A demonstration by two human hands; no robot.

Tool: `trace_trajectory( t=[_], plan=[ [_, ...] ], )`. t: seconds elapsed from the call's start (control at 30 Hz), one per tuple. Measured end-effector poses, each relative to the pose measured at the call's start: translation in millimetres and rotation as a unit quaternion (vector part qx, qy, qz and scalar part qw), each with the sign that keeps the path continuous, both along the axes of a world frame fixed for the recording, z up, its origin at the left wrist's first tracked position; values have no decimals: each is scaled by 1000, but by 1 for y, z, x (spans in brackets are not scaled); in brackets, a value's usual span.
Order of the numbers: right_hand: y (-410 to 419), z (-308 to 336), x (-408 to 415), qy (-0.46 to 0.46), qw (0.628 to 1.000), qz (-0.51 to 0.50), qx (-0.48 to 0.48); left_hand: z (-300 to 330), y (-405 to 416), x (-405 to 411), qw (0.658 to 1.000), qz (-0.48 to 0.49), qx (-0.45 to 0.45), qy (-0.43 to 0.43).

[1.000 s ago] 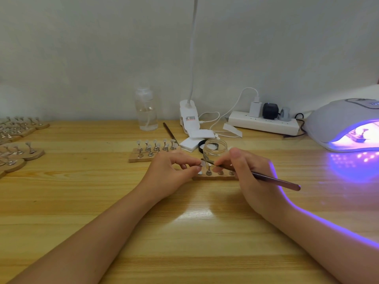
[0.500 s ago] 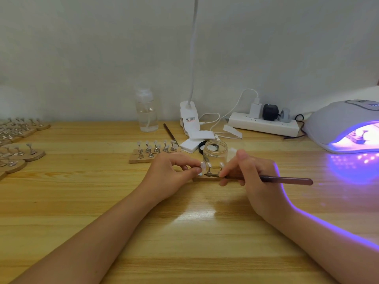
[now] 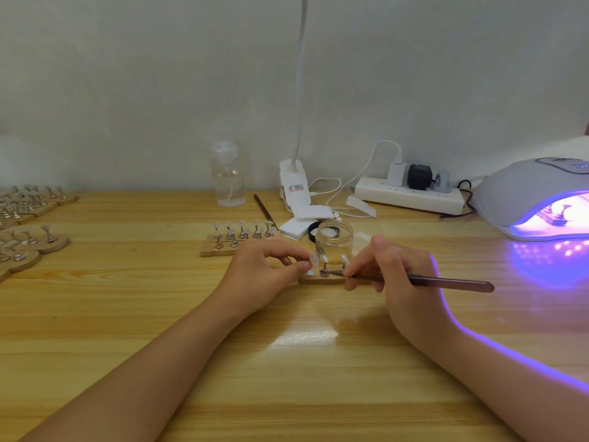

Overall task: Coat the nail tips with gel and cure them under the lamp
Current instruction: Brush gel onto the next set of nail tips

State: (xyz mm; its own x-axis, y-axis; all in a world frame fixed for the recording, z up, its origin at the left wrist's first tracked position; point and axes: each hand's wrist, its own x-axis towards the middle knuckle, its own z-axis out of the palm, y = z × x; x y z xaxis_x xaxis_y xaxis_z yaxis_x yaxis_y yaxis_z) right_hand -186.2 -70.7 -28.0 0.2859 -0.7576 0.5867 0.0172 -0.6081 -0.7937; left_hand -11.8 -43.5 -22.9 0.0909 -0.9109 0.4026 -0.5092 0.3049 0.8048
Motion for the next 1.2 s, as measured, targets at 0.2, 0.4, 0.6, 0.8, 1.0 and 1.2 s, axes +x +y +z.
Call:
trace_trajectory(
  t=[0.2, 0.4, 0.6, 0.8, 1.0, 1.2],
  plan=[
    [-2, 3, 0, 21, 999, -27, -21, 1, 0, 0, 1000, 26, -3, 11],
    [-1, 5, 1, 99, 993, -51, -40, 1, 1, -2, 1000, 19, 0, 15],
    [3, 2, 2, 91, 993, 1, -74, 1, 1, -1, 1000, 23, -1, 1],
    [0, 2, 1, 89, 994, -20, -65, 0, 0, -1, 1000, 25, -1, 6],
    [2, 1, 1, 76, 995, 20, -64, -1, -1, 0, 1000, 28, 0, -12],
    [-1, 2, 2, 91, 993, -26, -63, -2, -2, 0, 1000, 26, 3, -13]
  ],
)
